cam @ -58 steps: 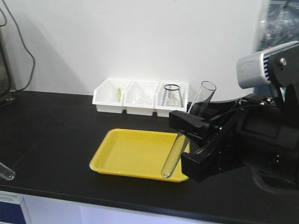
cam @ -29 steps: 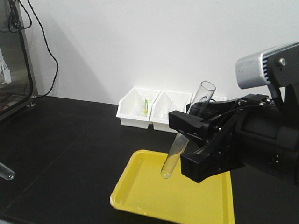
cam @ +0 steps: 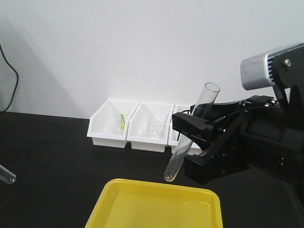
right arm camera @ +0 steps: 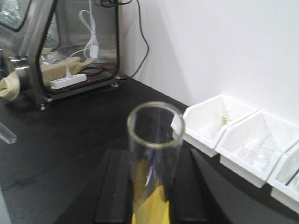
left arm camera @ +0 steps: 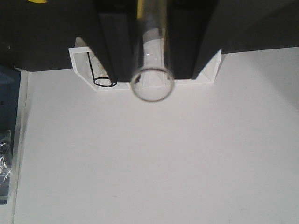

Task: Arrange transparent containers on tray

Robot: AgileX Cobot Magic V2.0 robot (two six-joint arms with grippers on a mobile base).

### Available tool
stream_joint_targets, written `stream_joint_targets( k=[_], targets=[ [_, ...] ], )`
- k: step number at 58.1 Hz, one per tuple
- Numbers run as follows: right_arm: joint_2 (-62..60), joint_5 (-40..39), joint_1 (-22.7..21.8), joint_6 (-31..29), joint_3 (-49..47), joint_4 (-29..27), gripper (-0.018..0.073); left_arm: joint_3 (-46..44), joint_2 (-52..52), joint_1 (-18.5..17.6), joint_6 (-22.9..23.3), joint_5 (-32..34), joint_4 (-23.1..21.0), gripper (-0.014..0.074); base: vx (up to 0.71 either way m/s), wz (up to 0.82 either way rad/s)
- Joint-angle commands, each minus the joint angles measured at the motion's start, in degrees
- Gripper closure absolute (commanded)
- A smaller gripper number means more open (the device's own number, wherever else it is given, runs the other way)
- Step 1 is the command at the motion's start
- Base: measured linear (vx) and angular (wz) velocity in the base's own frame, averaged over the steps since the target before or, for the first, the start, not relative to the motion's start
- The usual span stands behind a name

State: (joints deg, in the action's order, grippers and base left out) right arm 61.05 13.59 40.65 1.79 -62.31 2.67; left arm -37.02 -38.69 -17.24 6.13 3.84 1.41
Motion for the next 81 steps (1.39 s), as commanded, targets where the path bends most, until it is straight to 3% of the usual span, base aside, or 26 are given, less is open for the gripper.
stream_joint_targets(
  k=[1, 81],
  targets=[
    [-1.10, -5.01, -0.22, -0.50, -2.05, 0.60, 0.0571, -1.98, 0.11, 0.07, 0.04, 4.66, -0.41, 0.0514, 0.17, -0.23],
    [-1.10, -5.01, -0.22, -0.50, -2.05, 0.60, 0.0571, -1.98, 0.11, 0.07, 0.04, 4.66, -0.41, 0.0514, 0.06, -0.12]
  ],
)
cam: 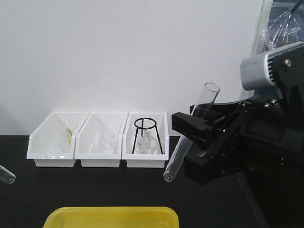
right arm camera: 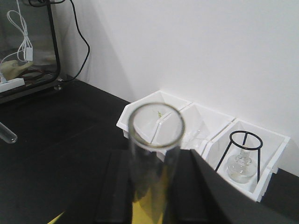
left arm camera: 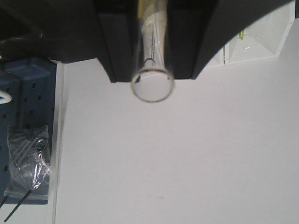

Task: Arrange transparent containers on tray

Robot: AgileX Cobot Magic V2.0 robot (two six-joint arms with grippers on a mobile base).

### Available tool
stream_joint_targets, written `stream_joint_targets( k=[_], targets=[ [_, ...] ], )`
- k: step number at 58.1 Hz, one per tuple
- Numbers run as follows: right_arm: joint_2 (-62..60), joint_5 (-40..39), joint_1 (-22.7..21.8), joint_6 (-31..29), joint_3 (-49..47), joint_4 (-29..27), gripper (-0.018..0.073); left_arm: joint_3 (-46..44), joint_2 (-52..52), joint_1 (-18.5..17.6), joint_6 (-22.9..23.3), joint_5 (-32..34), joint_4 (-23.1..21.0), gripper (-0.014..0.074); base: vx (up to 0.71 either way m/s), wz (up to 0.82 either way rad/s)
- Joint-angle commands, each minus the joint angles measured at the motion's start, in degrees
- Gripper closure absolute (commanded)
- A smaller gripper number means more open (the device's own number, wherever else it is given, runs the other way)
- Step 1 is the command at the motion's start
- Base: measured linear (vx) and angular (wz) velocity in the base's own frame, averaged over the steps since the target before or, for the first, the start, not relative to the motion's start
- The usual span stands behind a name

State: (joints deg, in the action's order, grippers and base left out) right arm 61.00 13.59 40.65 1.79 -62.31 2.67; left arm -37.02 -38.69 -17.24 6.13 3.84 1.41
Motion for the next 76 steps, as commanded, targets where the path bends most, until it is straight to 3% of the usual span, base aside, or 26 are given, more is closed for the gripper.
stream_joint_targets(
  k=[1, 51, 69, 76],
  targets=[
    [-1.05, -5.01, -0.22, -0.50, -2.05, 0.60, 0.0571, -1.98, 0.11, 0.07, 0.04, 4.66, -0.41, 0.0514, 0.00, 0.00],
    [0.53, -4.23, -0.22, -0.38, -2.05, 0.39, 0.0571, -1.98, -0.01, 0.07, 0.04, 4.33, -0.41, 0.0514, 0.00, 0.00],
    [8.47, -3.00, -0.22, 5.83, -2.05, 0.39, 0.0571, -2.10, -10.21, 0.07, 0.63, 1.67, -0.47, 0.0514, 0.00, 0.00],
    [11.39, -1.79, -0.22, 7.71, -2.05, 0.34, 0.0571, -2.10, -15.85, 0.07, 4.78, 0.99, -0.47, 0.0514, 0.00, 0.00]
  ],
)
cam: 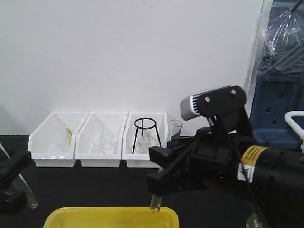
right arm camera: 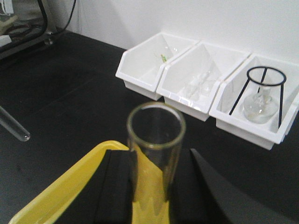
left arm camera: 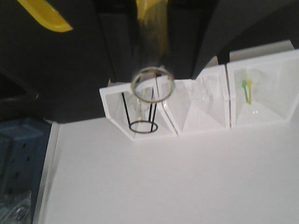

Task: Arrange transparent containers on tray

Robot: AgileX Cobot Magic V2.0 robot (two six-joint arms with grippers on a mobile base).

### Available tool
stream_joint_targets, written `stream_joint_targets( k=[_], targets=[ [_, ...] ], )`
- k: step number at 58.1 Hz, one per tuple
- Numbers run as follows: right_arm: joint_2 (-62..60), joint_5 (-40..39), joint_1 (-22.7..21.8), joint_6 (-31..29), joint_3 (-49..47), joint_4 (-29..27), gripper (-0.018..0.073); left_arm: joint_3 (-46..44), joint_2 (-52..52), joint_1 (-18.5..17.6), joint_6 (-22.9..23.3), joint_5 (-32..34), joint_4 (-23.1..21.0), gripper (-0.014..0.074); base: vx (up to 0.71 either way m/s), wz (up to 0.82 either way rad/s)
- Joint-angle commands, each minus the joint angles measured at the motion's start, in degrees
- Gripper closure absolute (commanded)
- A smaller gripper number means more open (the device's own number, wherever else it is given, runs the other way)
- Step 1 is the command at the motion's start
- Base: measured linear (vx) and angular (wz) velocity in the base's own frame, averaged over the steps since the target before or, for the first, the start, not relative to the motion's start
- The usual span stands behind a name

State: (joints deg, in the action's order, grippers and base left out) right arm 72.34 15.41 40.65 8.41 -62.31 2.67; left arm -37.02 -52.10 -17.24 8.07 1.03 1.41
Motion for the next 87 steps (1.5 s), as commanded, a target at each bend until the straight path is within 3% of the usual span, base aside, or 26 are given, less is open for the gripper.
stream_joint_targets(
  k=[1, 11, 25, 38, 87],
  targets=[
    [0.31, -3.41, -0.22, 1.24, -2.05, 0.27, 0.0571, -2.10, -3.39, 0.07, 3.42, 3.64, -0.47, 0.0514, 0.00, 0.00],
    [2.17, -2.96, -0.22, 1.29, -2.05, -0.98, 0.0571, -3.21, -11.08, 0.07, 4.39, -0.55, -0.55, 0.0514, 0.00, 0.00],
    [3.14, -1.63, -0.22, 2.05, -2.05, -1.21, 0.0571, -16.59, -21.91, 0.07, 4.19, -24.32, -3.48, 0.0514, 0.00, 0.00],
    [5.05, 2.51, -0.22, 8.51, -2.05, -0.94, 0.0571, -25.45, -30.27, 0.07, 4.15, -38.42, -3.48, 0.0514, 0.00, 0.00],
    [5.12, 3.62, -0.22, 9.21, -2.05, -2.13, 0.0571, -25.99, -46.01, 0.07, 3.72, -37.42, -3.35, 0.0465, 0.00, 0.00]
  ],
)
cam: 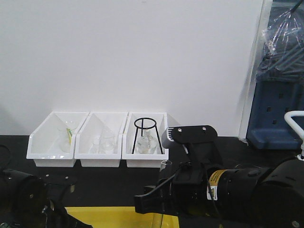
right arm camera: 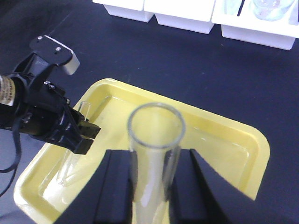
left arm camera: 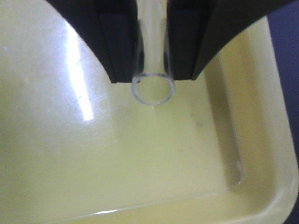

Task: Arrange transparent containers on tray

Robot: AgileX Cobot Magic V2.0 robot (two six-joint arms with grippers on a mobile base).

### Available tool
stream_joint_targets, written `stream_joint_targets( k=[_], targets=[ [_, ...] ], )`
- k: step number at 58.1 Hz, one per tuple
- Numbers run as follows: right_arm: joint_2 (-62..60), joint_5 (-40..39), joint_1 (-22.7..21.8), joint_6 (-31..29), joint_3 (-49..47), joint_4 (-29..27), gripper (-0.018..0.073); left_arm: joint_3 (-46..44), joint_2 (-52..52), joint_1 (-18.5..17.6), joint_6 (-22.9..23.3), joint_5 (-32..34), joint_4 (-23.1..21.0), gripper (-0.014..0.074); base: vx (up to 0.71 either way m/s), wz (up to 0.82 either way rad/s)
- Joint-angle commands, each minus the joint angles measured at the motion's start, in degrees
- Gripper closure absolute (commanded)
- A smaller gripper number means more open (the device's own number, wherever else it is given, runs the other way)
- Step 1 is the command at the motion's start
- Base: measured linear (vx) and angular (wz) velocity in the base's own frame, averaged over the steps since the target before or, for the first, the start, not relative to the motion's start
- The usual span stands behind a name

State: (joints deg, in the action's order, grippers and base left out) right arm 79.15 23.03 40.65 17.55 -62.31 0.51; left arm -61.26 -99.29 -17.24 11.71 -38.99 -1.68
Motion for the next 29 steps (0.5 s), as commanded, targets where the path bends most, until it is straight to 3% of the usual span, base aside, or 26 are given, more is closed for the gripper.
stream_joint_targets(
  k=[1, 13, 29],
  targets=[
    [-1.69, -4.00, -0.22, 0.06, -2.05, 0.03, 0.0571, -1.75, 1.07, 0.07, 0.09, 2.74, -0.26, 0.0462, 0.00, 0.00],
    [-1.69, -4.00, -0.22, 0.06, -2.05, 0.15, 0.0571, -1.75, -0.87, 0.07, 0.09, 3.73, 0.20, 0.0381, 0.00, 0.00],
    [-1.69, -4.00, -0.22, 0.06, -2.05, 0.15, 0.0571, -1.75, -1.42, 0.07, 0.09, 5.87, 0.54, 0.0141, 0.00, 0.00]
  ],
)
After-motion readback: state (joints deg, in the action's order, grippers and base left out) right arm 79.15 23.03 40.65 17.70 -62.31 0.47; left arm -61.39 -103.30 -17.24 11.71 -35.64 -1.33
